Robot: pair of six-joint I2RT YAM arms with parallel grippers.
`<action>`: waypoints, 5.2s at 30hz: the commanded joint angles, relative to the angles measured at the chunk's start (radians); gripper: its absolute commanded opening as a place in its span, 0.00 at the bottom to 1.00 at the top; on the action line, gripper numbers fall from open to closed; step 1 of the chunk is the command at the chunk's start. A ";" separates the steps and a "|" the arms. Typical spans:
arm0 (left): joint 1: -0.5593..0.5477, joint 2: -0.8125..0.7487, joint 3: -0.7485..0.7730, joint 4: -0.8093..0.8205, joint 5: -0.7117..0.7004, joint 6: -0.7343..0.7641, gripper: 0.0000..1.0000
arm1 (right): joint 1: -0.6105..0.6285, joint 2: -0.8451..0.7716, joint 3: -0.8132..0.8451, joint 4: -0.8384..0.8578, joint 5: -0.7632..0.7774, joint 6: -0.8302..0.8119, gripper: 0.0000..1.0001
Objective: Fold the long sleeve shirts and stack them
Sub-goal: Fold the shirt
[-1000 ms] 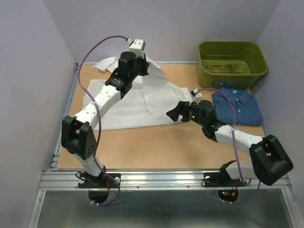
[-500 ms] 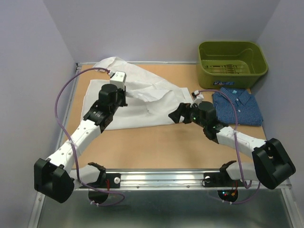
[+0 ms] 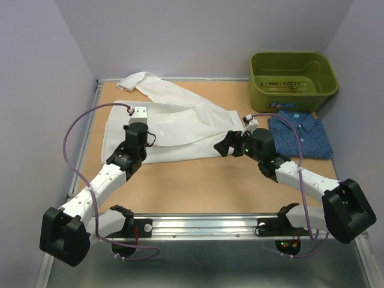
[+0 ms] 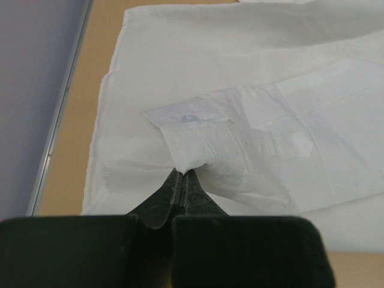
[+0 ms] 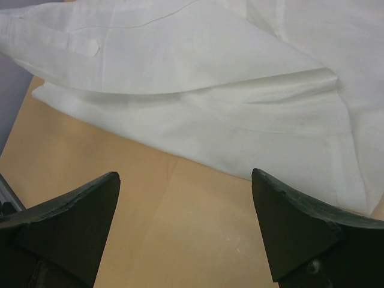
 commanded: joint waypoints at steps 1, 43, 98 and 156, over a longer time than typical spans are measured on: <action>0.005 -0.033 -0.049 0.069 -0.184 -0.044 0.00 | -0.001 -0.032 0.018 -0.003 -0.002 -0.039 0.95; 0.128 0.122 0.120 -0.166 -0.218 -0.408 0.70 | -0.001 0.109 0.231 -0.053 -0.030 -0.048 0.95; 0.145 0.407 0.236 -0.216 0.174 -0.557 0.68 | 0.036 0.558 0.608 -0.361 0.134 -0.332 0.79; 0.031 0.136 -0.049 -0.516 0.358 -0.833 0.70 | 0.114 0.269 0.453 -0.852 0.053 -0.153 0.77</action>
